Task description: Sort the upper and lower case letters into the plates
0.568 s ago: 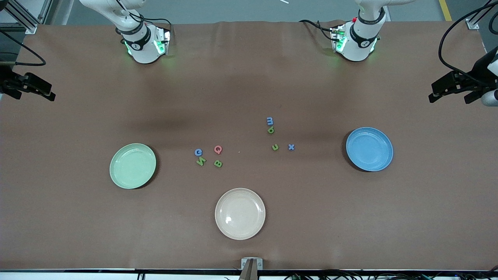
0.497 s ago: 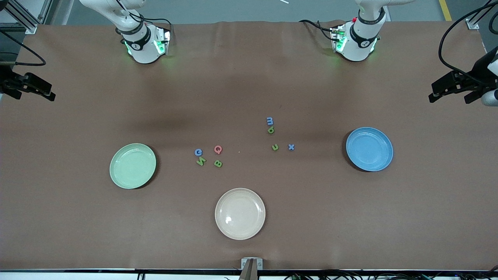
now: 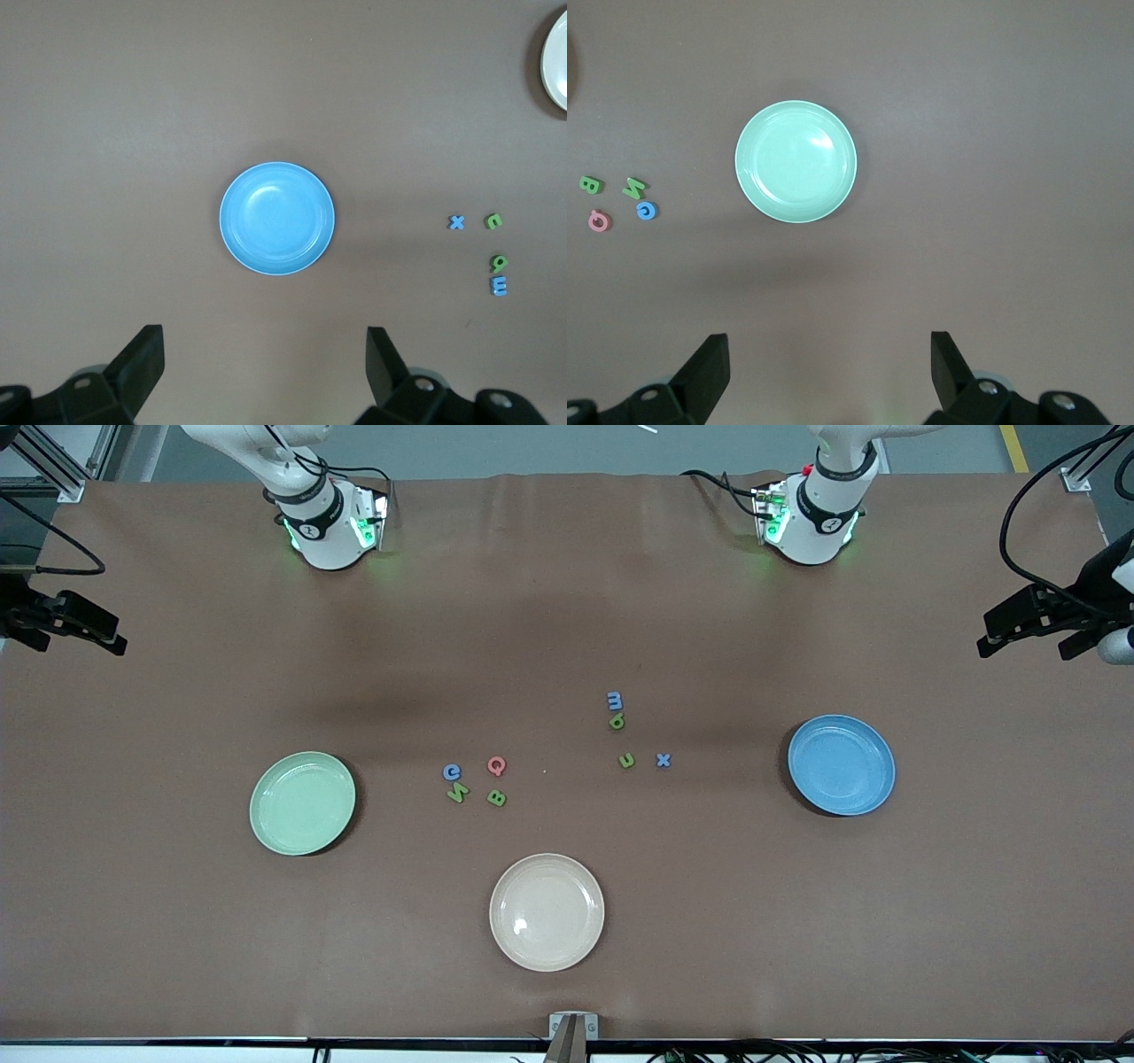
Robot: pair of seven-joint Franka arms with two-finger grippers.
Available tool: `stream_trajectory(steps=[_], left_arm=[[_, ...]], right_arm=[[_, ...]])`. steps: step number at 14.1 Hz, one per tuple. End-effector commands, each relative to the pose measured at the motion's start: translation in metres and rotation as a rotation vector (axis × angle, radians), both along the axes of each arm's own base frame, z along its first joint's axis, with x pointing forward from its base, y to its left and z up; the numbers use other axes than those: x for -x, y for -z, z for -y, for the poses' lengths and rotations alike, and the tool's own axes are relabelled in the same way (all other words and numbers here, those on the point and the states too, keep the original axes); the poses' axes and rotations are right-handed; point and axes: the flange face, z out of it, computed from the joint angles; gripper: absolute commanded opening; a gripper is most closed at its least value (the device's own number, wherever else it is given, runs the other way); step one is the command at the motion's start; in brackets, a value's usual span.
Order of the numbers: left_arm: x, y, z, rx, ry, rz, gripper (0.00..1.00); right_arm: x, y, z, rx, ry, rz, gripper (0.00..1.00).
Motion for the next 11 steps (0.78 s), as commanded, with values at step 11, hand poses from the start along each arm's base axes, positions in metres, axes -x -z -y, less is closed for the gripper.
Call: stream_trajectory(steps=[11], left_arm=[[-0.032,0.134,0.166,0.046,-0.133,-0.211,1.0]], right_arm=[[-0.042,0.034,-0.001,0.006,-0.016,0.005,1.0]])
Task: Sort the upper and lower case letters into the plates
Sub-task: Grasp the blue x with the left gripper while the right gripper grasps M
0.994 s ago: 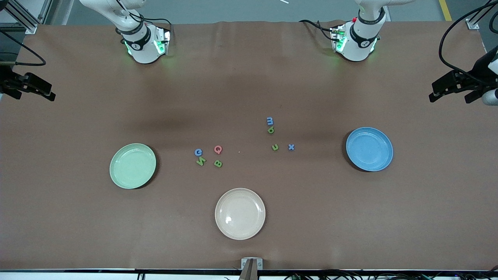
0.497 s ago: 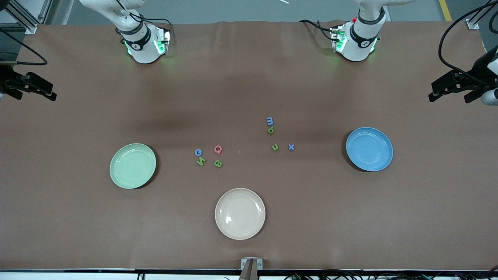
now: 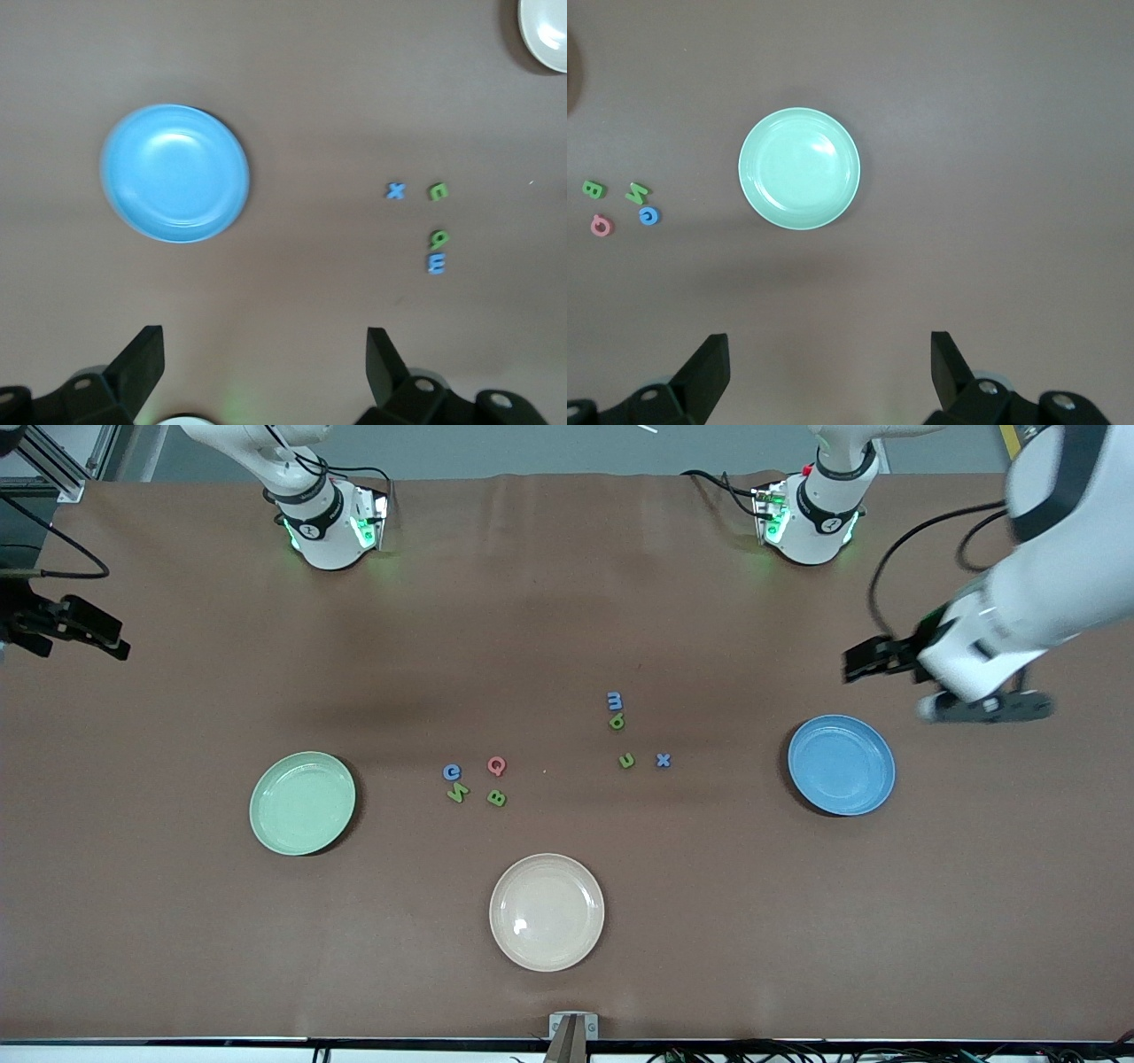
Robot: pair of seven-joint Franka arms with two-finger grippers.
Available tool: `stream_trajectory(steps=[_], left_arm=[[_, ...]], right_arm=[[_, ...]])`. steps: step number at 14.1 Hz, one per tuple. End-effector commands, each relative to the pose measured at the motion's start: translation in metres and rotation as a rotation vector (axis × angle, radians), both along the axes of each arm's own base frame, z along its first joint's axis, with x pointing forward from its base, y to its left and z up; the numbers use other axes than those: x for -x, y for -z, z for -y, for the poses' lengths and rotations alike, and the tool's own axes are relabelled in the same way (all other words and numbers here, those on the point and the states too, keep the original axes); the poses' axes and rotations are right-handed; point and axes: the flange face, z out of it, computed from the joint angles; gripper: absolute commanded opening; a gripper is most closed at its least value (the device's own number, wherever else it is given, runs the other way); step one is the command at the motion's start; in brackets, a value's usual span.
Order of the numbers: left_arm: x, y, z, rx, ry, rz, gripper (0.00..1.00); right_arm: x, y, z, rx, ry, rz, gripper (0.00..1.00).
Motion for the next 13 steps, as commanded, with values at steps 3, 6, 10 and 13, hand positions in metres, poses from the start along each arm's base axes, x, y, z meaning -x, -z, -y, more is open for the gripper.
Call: stream_trajectory(steps=[3,6,10,13], left_arm=[[-0.007,0.087,0.086,-0.065,-0.104,-0.002,1.0],[0.01,0.136,0.12,-0.093,-0.133,0.041,1.0],[0.031,0.213,0.172,-0.088,-0.082,0.124,1.0],[0.039,0.254,0.193,-0.08,-0.067,0.125,1.0]], right_arm=[[-0.051,0.063,0.01,0.008,-0.001,-0.033,1.0],[-0.063,0.092,0.002,0.008,0.013,-0.067,1.0],[-0.098,0.152,-0.052,-0.083,0.255,-0.045,1.0],[-0.117,0.207,-0.099,-0.085,0.272,-0.037,1.0]])
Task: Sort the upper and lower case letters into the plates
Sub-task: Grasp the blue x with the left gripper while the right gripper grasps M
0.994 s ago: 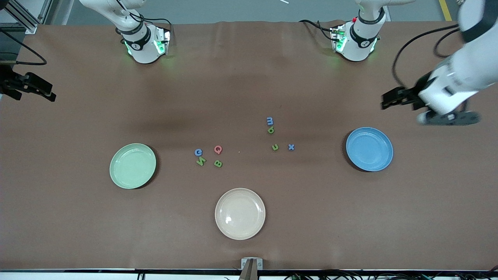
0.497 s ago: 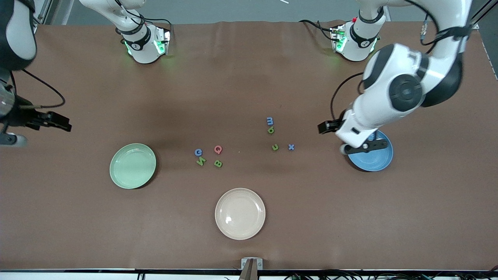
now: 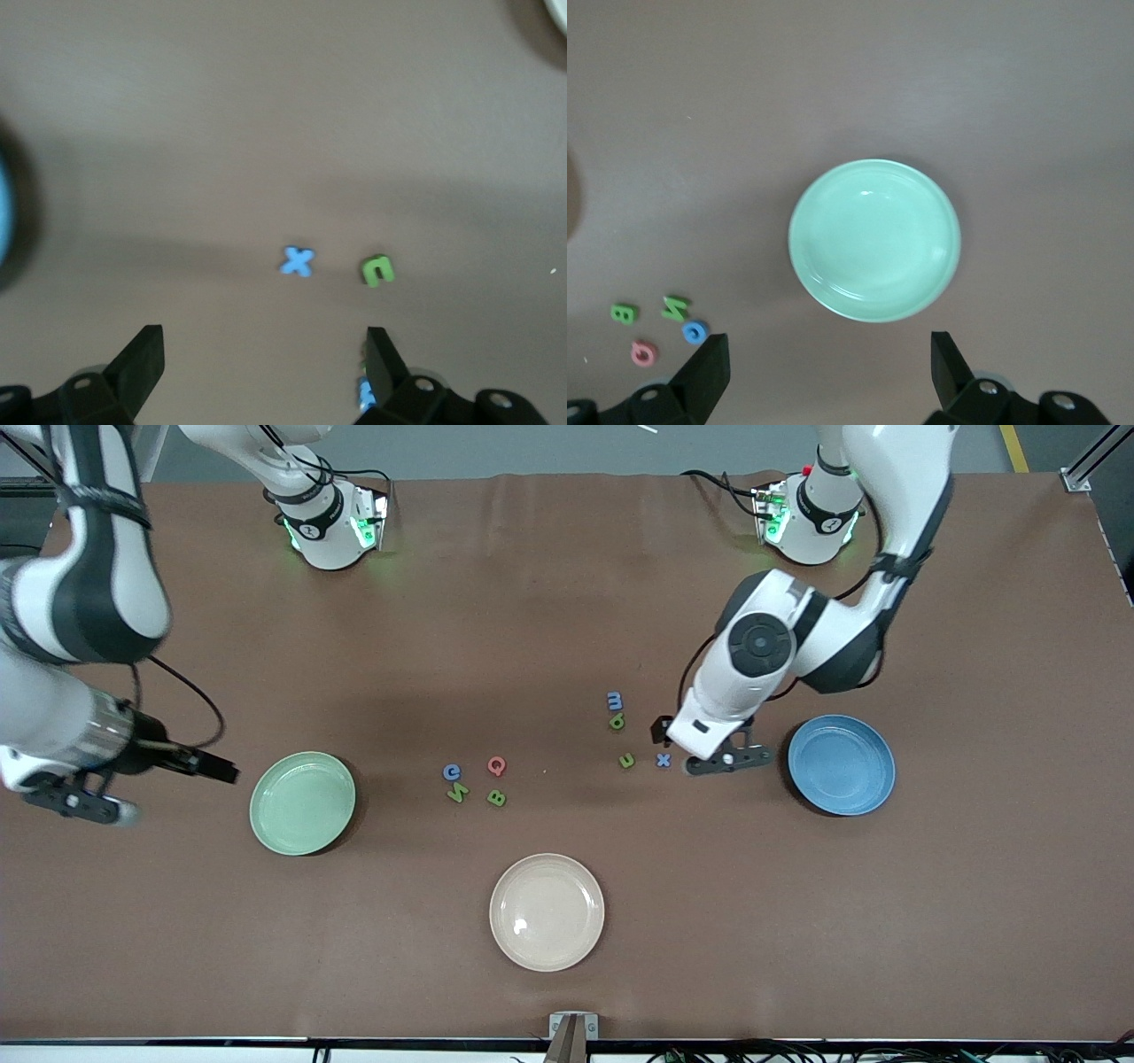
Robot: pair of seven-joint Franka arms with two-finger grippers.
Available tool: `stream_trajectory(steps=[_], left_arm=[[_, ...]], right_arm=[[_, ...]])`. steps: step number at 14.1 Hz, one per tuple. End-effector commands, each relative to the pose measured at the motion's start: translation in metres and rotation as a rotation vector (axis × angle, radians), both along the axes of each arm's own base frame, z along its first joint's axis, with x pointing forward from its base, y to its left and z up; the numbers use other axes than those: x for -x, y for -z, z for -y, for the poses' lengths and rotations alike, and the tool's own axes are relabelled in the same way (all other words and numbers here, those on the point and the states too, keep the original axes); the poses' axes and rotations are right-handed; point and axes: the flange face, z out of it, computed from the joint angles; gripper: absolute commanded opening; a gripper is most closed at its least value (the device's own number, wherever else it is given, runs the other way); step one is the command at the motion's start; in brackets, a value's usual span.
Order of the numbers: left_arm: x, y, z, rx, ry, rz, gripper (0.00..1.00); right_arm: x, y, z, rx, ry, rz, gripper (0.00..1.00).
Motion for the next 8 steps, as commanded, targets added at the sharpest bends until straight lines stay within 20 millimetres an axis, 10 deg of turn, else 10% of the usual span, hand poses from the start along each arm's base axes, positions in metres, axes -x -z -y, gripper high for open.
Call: stream_trajectory(steps=[1,5,8], left_arm=[[0.001,0.029,0.004,-0.031,0.02,0.02,1.0],[0.015,0.076,0.005,-0.01,0.055,0.049,1.0],[0.017,0.09,0.005,-0.008,0.062,0.045,0.95]], right_arm=[[-0.016,0.049,-0.04,0.003,0.067,-0.014,1.0],[-0.011,0.103,-0.134,0.02,0.162,0.001,1.0],[-0.004,0.132,-0.164,0.026,0.19,0.006,1.0]])
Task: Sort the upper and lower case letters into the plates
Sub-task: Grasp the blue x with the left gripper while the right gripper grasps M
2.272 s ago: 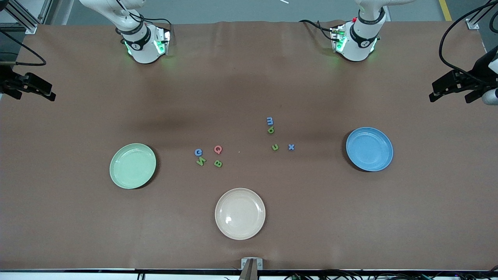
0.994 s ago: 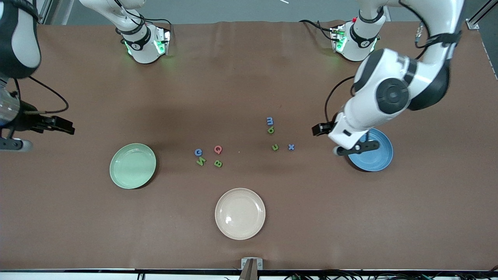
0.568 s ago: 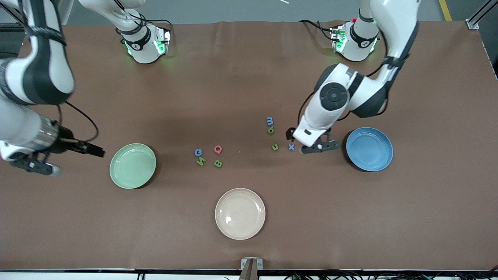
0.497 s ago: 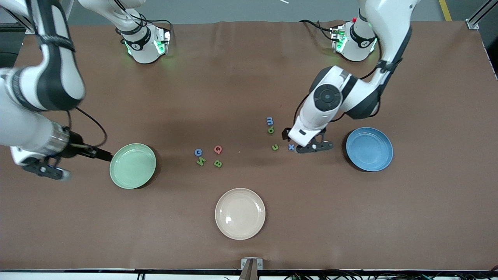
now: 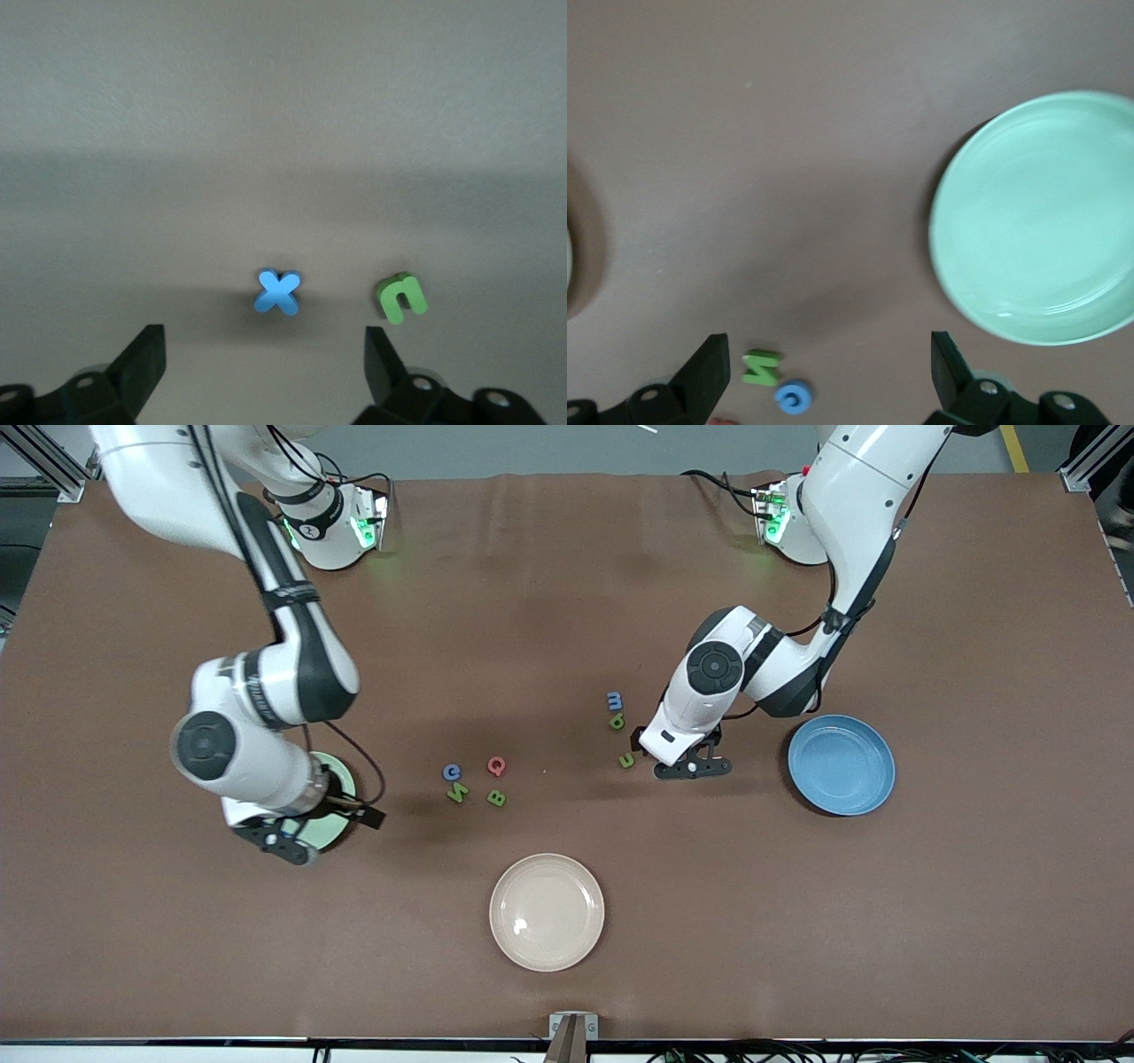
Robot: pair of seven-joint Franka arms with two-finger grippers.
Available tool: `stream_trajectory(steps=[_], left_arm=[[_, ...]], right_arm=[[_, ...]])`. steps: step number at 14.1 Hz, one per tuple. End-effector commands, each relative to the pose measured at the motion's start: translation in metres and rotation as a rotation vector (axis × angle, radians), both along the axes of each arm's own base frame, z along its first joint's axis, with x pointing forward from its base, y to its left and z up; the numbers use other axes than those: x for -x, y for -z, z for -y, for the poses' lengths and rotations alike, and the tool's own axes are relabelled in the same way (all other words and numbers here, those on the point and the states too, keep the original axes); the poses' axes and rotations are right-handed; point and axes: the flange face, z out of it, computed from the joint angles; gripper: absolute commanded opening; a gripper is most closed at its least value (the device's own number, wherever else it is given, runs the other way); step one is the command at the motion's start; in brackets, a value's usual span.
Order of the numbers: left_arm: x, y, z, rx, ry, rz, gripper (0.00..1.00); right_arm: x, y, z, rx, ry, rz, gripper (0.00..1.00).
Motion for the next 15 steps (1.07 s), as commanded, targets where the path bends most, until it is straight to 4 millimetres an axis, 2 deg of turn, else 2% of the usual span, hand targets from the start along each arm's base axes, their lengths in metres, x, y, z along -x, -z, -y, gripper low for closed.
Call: stream_trajectory(steps=[1,3,4,7,8,10,11,14,15], left_arm=[[0.002,0.008,-0.001,-0.012,0.027,0.033,0.94],[0.003,0.024,-0.002,-0.026,0.057,0.034,0.86],[0.001,0.029,-0.002,-0.022,0.065,0.045,0.86],[-0.002,0.034,-0.003,-0.013,0.067,0.053,0.81],[-0.002,0.035,-0.003,-0.012,0.068,0.052,0.79],[-0.006,0.037,-0.003,-0.01,0.066,0.053,0.74],[-0.007,0.037,-0.001,-0.008,0.066,0.055,0.7],[-0.006,0.038,-0.001,-0.008,0.066,0.052,0.61],[-0.006,0.038,0.0,-0.007,0.067,0.053,0.58]], right_arm=[[0.005,0.017,-0.013,0.004,0.019,-0.006,1.0],[0.006,0.033,-0.024,0.006,0.005,0.008,1.0],[0.007,0.04,-0.029,0.008,-0.002,0.005,1.0],[0.013,0.061,-0.045,0.01,0.021,0.013,0.99],[0.018,0.07,-0.055,0.005,0.042,0.032,0.99],[0.042,0.095,-0.082,-0.001,0.062,0.062,0.99],[0.051,0.103,-0.088,-0.002,0.069,0.068,0.99],[0.067,0.113,-0.105,0.004,0.06,0.057,0.98],[0.069,0.115,-0.105,0.002,0.064,0.063,0.98]])
